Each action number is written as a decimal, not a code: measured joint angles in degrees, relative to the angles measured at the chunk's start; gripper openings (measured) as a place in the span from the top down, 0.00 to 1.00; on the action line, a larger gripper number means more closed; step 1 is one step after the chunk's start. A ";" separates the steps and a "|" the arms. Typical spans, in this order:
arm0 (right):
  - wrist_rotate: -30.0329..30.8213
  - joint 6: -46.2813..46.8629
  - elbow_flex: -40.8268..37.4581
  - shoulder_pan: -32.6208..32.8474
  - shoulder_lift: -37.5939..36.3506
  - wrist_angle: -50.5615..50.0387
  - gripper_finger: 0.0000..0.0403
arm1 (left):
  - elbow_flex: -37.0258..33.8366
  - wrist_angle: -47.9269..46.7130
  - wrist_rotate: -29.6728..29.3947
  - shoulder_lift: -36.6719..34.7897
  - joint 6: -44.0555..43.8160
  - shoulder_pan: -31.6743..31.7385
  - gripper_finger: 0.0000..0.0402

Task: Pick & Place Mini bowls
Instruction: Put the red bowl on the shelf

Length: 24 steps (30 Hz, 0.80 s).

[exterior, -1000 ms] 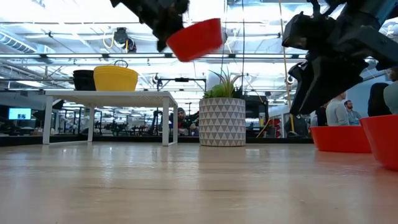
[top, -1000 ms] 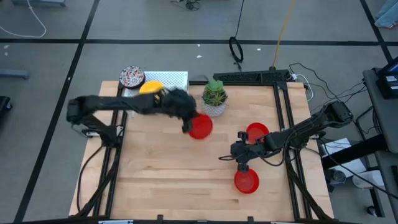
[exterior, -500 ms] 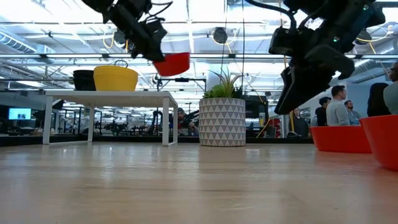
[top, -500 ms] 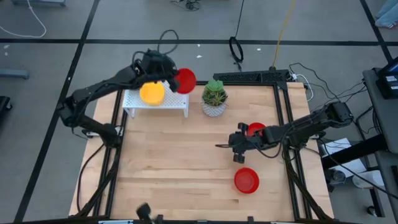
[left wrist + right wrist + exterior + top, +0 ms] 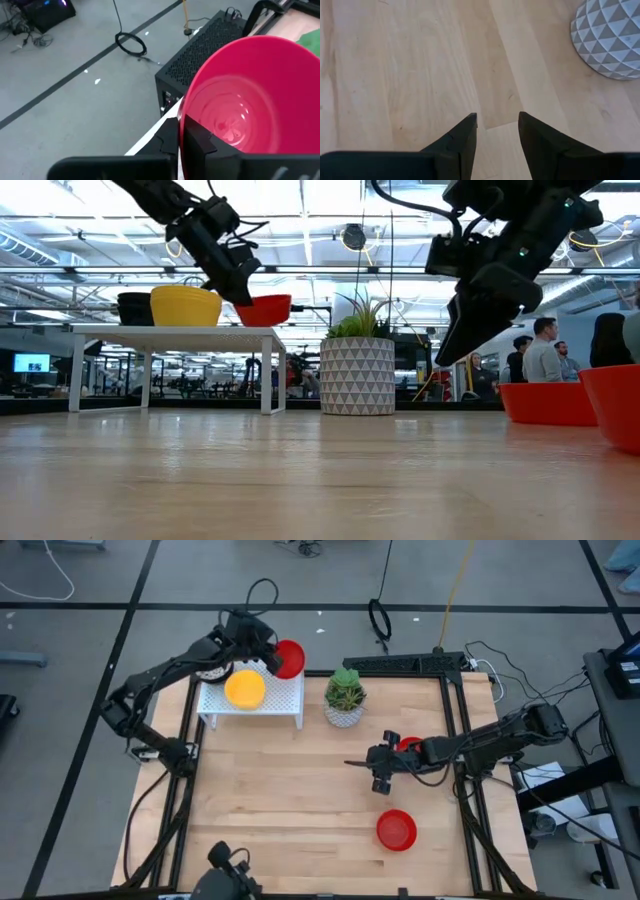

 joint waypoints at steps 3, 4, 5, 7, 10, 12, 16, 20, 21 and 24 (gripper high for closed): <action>0.00 0.00 0.00 -0.20 0.00 0.00 0.67 | 0.00 -0.78 0.06 0.03 0.05 0.96 0.96; 0.00 -0.01 0.00 -0.18 0.00 0.00 0.67 | 0.00 -1.44 0.05 0.03 0.27 1.28 0.95; 0.00 -0.04 0.00 -0.18 0.00 0.00 0.67 | 0.00 -2.07 0.04 0.03 0.70 1.52 0.94; 0.00 -0.07 0.00 -0.18 0.00 0.00 0.67 | 0.00 -2.92 0.03 0.03 0.93 2.02 0.94; 0.00 -0.07 0.00 -0.18 0.00 0.00 0.67 | 0.00 -3.81 0.02 0.03 1.12 2.61 0.94; 0.00 -0.07 0.00 -0.18 0.00 0.00 0.67 | 0.00 -4.22 0.02 0.03 1.15 2.77 0.94; -0.02 -0.04 0.00 -0.18 0.00 0.02 0.67 | 0.00 -5.49 0.03 0.03 1.40 2.77 0.94; -0.02 -0.04 0.00 -0.18 0.00 0.02 0.67 | 0.00 -6.86 0.02 0.03 2.30 2.77 0.94; -0.02 -0.04 0.00 -0.18 0.00 0.02 0.67 | 0.00 -6.88 0.02 0.03 2.33 2.77 0.94; -0.02 -0.04 0.00 -0.18 0.00 0.02 0.67 | 0.00 -6.77 0.02 0.03 2.44 2.77 0.94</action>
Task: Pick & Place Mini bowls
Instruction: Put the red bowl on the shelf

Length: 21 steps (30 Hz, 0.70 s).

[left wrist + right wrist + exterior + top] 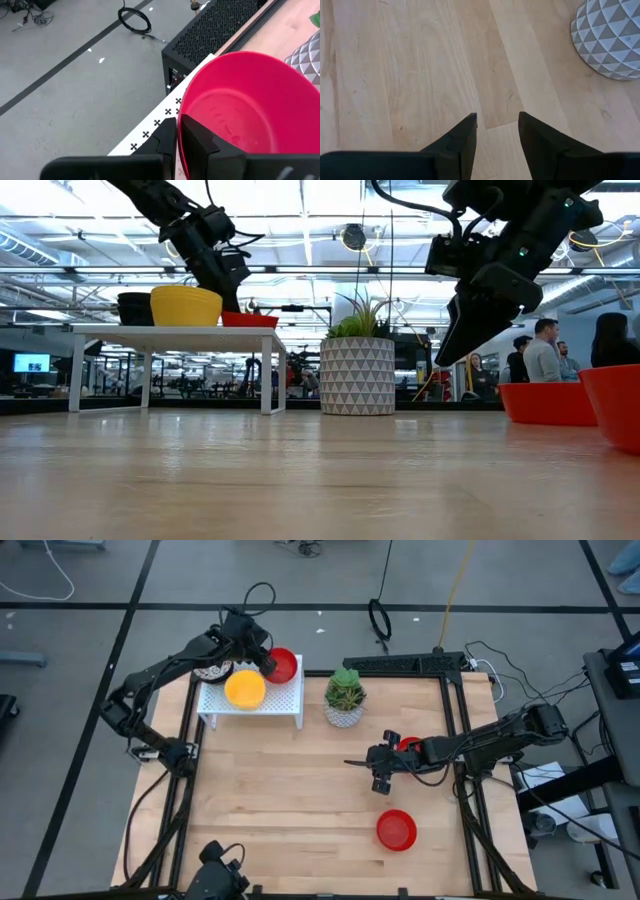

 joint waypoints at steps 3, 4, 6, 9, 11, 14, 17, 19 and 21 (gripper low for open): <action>-0.02 0.00 0.00 0.00 0.00 0.00 0.67 | 0.00 0.06 -0.40 0.02 0.02 0.00 0.94; -0.02 0.00 0.00 0.00 0.00 0.00 0.67 | 0.00 0.10 -1.34 0.02 -0.02 -0.05 0.94; -0.03 0.00 0.00 0.00 0.00 0.00 0.67 | 0.00 0.17 -3.61 0.02 -0.11 -0.28 0.93; -0.04 0.00 0.00 0.00 0.00 0.00 0.67 | 0.00 0.78 -6.01 0.02 -0.21 -0.70 0.93; -0.04 0.00 0.00 0.00 0.00 0.00 0.67 | 0.00 1.66 -6.01 0.02 -0.71 -0.81 0.93; -0.04 0.00 0.00 0.00 0.00 0.00 0.67 | 0.00 2.53 -5.92 0.02 -1.45 -0.87 0.93; -0.07 0.00 0.00 0.02 0.00 -0.02 0.67 | 0.00 1.88 -5.92 0.02 -1.54 -0.87 0.93; -0.07 0.00 0.00 0.02 0.00 -0.02 0.67 | 0.00 0.94 -5.92 0.02 -1.68 -0.90 0.92; -0.07 0.00 0.00 0.02 0.00 -0.02 0.67 | 0.00 -0.23 -5.92 0.02 -0.94 -0.92 0.88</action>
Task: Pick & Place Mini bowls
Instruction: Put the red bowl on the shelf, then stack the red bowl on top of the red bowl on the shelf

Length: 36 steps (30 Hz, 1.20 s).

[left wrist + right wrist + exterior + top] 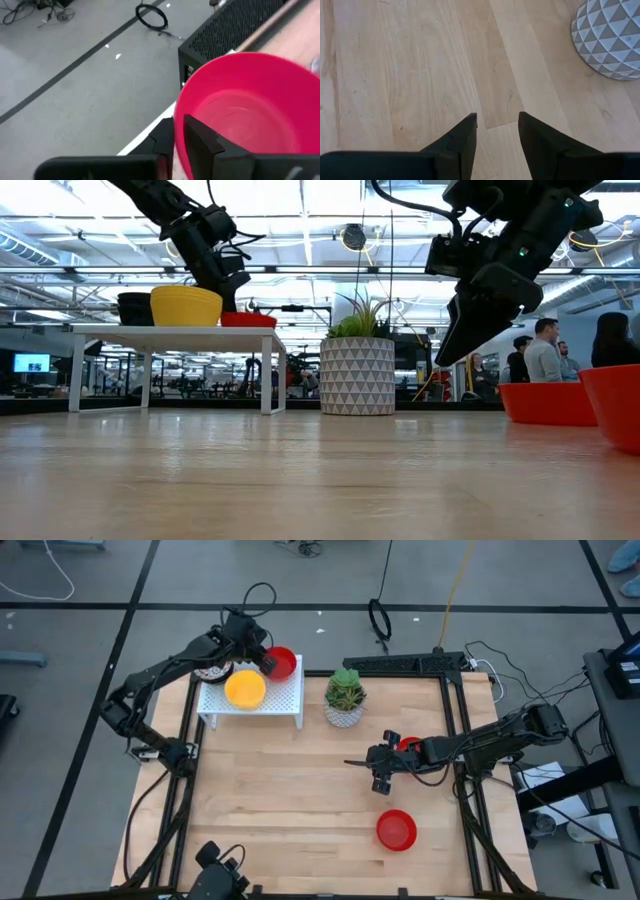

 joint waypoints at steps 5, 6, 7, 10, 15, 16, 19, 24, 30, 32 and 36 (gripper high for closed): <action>0.00 0.00 0.00 0.00 0.00 0.00 0.67 | 0.00 0.02 0.00 0.00 0.77 -0.33 0.84; 0.00 0.00 0.00 0.00 0.00 0.00 0.67 | 0.00 0.28 -0.01 0.00 0.71 -0.45 0.83; 0.00 0.00 0.00 0.00 0.00 0.00 0.67 | 0.00 0.63 -0.12 0.00 0.42 -0.61 0.83; 0.00 0.00 0.00 0.00 0.00 -0.02 0.67 | 0.00 2.68 -1.43 0.00 -1.74 -0.71 0.83; 0.00 0.00 -0.04 0.00 -0.33 -0.68 0.67 | 0.00 5.40 -2.07 -0.32 -3.10 -0.68 0.81; 0.00 0.04 -0.06 0.00 -0.79 -1.01 0.67 | 0.00 5.43 -2.07 -0.64 -3.52 -0.68 0.79; 0.05 0.17 0.51 0.01 -2.56 -2.11 0.67 | 0.00 6.10 -1.69 -1.70 -4.02 -1.20 0.72; 0.47 4.50 6.26 0.02 -5.47 -13.32 0.67 | 0.00 5.84 2.44 -4.63 -5.05 -3.84 0.60; 0.12 17.62 12.52 0.55 -4.97 -34.00 0.67 | 0.02 5.79 10.14 -8.10 -6.80 -10.23 0.51; -1.69 23.39 13.16 0.81 -4.74 -39.64 0.67 | 0.02 5.60 11.83 -9.01 -8.07 -13.00 0.50; -6.57 30.88 12.34 0.94 -4.86 -42.23 0.67 | 0.02 5.43 14.01 -9.72 -8.48 -19.03 0.48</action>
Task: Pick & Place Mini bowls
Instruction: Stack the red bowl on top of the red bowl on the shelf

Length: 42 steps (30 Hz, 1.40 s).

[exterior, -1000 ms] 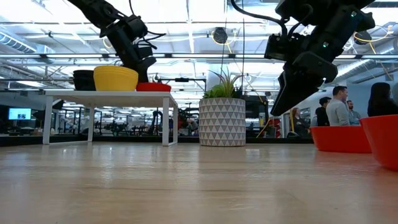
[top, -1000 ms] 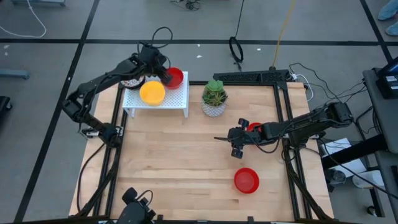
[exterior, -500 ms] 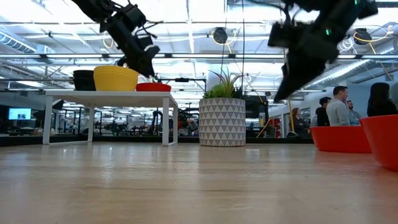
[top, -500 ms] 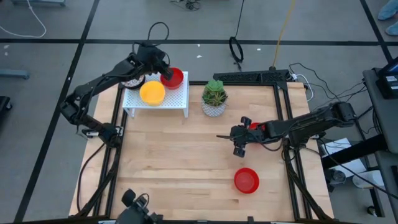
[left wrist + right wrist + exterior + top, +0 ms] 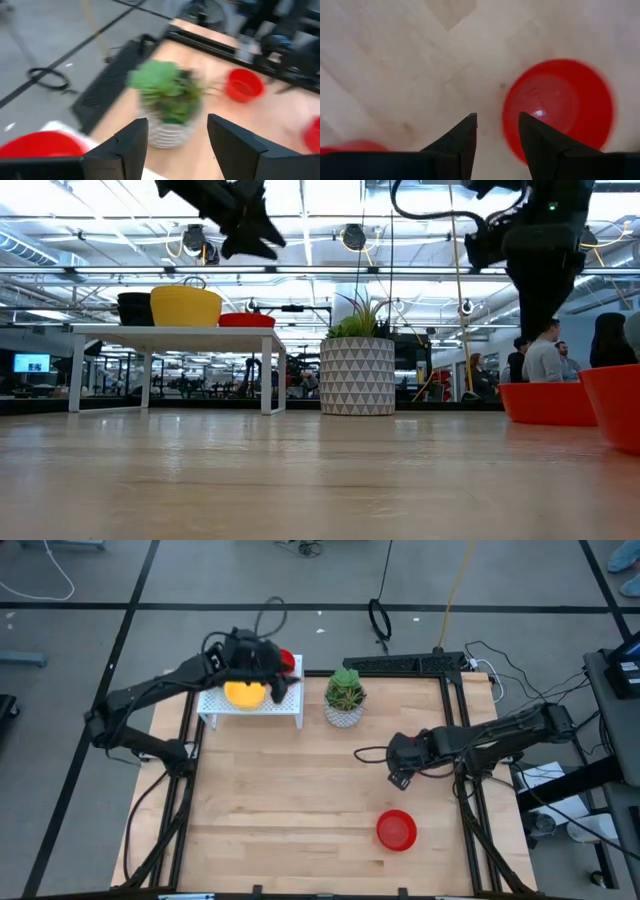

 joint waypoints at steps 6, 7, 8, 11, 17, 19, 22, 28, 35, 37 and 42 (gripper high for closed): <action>-2.36 2.36 -3.74 0.11 0.11 2.39 0.63 | 0.00 -0.02 0.08 -0.14 0.77 -9.31 0.49; -2.25 2.34 -4.21 0.09 0.11 2.86 0.62 | 0.00 0.00 0.06 -0.14 0.81 -10.69 0.49; -2.12 2.33 -4.64 0.06 0.07 3.18 0.60 | 0.00 0.03 0.08 -0.14 0.83 -11.98 0.49; -1.84 2.42 -6.24 -0.11 0.07 3.56 0.57 | 0.00 0.03 0.08 -0.14 0.98 -15.15 0.49; -1.17 3.27 -11.61 -0.35 0.07 10.39 0.54 | 0.00 0.12 -0.04 -0.14 0.96 -19.67 0.48; -1.73 3.26 -13.33 -0.38 0.07 12.75 0.54 | 0.00 0.22 -0.50 -0.14 0.96 -20.76 0.48; -1.82 3.24 -15.21 -0.75 0.07 14.12 0.57 | 0.00 0.84 -1.07 -0.14 0.94 -21.86 0.48; -1.89 -1.94 -16.46 -0.79 0.07 15.84 0.76 | 0.00 0.97 -1.08 -0.14 0.96 -22.96 0.48; -3.28 -9.56 -16.52 -0.80 0.07 21.79 0.98 | 0.02 -5.11 -1.14 0.61 12.75 -24.81 0.48; -5.47 -12.32 -16.52 -0.79 0.07 27.06 0.99 | 0.02 -5.86 -1.03 1.13 15.35 -25.29 0.48; -8.34 -17.15 -16.48 -0.77 0.05 41.54 1.00 | 0.09 -6.53 -1.11 1.94 15.00 -26.29 0.48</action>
